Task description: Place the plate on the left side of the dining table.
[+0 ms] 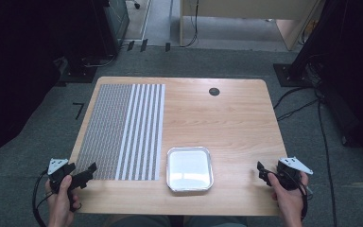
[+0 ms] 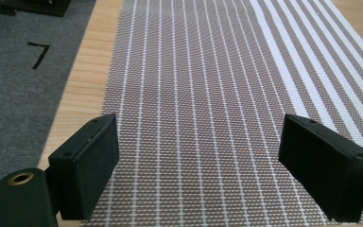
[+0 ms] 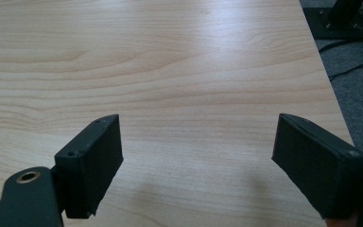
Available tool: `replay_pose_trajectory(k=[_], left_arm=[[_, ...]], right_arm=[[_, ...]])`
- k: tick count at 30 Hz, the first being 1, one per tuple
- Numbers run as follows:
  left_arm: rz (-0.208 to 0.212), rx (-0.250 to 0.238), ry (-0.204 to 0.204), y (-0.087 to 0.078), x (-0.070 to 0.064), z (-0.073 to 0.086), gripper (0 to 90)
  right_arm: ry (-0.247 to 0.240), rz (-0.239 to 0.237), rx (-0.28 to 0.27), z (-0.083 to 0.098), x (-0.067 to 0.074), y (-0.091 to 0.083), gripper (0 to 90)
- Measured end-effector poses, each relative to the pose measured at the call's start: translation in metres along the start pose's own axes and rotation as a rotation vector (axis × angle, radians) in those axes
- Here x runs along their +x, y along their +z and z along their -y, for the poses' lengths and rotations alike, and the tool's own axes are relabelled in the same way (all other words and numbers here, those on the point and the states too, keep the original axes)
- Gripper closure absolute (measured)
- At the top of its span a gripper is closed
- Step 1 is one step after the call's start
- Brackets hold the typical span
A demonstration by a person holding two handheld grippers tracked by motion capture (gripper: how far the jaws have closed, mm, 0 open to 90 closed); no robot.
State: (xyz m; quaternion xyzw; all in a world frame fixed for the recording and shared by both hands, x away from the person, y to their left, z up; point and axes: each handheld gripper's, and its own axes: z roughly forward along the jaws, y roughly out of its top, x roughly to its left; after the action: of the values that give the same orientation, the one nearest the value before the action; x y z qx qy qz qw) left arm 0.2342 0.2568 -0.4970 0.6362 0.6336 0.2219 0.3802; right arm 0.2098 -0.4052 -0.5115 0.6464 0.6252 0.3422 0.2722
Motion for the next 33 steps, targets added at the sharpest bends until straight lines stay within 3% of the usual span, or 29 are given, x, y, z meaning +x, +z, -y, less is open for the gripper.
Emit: replay_pose_trajectory(k=[8, 13, 19, 22, 33], left_arm=[[0.019, -0.005, 0.016, 0.004, -0.019, -0.002, 11.3], [0.024, 0.011, 0.035, 0.010, -0.030, -0.003, 11.1], [0.042, 0.016, 0.026, 0.013, -0.039, -0.003, 11.1], [0.060, 0.028, 0.018, 0.015, -0.045, -0.004, 11.2], [0.102, 0.045, 0.047, 0.022, -0.071, -0.003, 11.2]], right_arm=[[0.020, -0.026, -0.031, -0.003, 0.009, -0.003, 16.5], [-0.010, -0.050, -0.068, -0.008, 0.017, -0.006, 16.5], [-0.012, -0.063, -0.071, -0.011, 0.024, -0.005, 16.4], [-0.040, -0.059, -0.075, -0.014, 0.030, -0.005, 16.3], [-0.037, -0.084, -0.083, -0.018, 0.042, -0.004, 16.3]])
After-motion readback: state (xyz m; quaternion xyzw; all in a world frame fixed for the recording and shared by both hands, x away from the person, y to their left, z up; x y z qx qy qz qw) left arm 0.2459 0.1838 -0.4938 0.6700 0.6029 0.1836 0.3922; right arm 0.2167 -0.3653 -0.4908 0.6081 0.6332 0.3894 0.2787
